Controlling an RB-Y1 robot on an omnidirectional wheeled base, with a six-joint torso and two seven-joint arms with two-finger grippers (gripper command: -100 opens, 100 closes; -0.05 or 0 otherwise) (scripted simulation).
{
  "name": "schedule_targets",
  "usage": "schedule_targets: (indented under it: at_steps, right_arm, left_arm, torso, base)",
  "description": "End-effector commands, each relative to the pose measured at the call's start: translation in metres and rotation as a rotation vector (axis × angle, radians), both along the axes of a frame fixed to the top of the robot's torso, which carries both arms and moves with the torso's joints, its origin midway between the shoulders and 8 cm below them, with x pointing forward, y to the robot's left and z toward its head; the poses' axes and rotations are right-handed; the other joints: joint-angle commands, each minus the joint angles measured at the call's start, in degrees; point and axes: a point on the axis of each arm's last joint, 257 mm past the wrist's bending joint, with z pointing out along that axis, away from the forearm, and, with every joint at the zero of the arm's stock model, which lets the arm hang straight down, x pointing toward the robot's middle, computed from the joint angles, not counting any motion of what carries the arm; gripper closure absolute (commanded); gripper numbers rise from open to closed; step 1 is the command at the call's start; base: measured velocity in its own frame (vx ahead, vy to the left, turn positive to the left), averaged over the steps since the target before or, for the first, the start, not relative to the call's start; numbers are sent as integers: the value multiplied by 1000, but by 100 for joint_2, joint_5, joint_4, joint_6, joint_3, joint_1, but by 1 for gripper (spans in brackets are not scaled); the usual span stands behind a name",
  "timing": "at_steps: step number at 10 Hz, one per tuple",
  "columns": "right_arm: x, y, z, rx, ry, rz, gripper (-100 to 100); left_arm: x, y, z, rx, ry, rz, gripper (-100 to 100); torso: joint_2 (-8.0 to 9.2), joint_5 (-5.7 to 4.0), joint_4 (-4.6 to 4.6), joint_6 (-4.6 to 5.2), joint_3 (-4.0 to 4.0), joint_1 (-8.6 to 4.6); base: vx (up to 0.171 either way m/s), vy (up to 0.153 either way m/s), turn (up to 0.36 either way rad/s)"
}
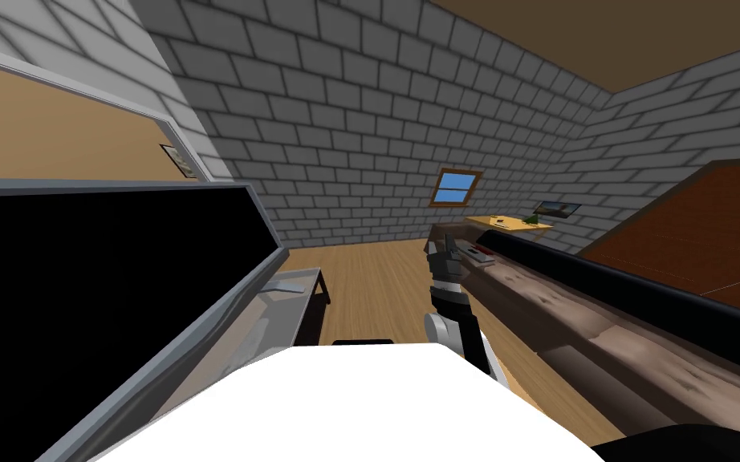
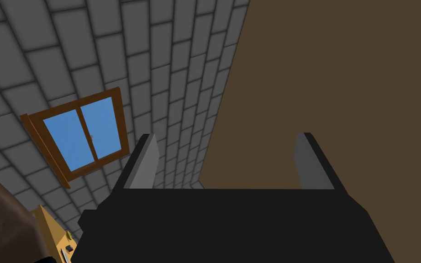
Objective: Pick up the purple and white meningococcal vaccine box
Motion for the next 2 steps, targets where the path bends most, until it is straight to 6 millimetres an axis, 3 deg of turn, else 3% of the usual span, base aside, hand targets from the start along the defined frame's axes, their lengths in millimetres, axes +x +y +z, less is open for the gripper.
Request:
schedule_targets:
  at_steps: [1, 2]
  right_arm:
    - [0, 0, 0, 0, 0, 0, 0]
    - [0, 0, 0, 0, 0, 0, 0]
  left_arm:
    - [0, 0, 0, 0, 0, 0, 100]
    - [0, 0, 0, -1, 0, 0, 0]
  torso:
    - [0, 0, 0, 0, 0, 0]
    - [6, 3, 1, 1, 3, 6]
  base:
    - [21, -13, 11]
    - [0, 0, 0]
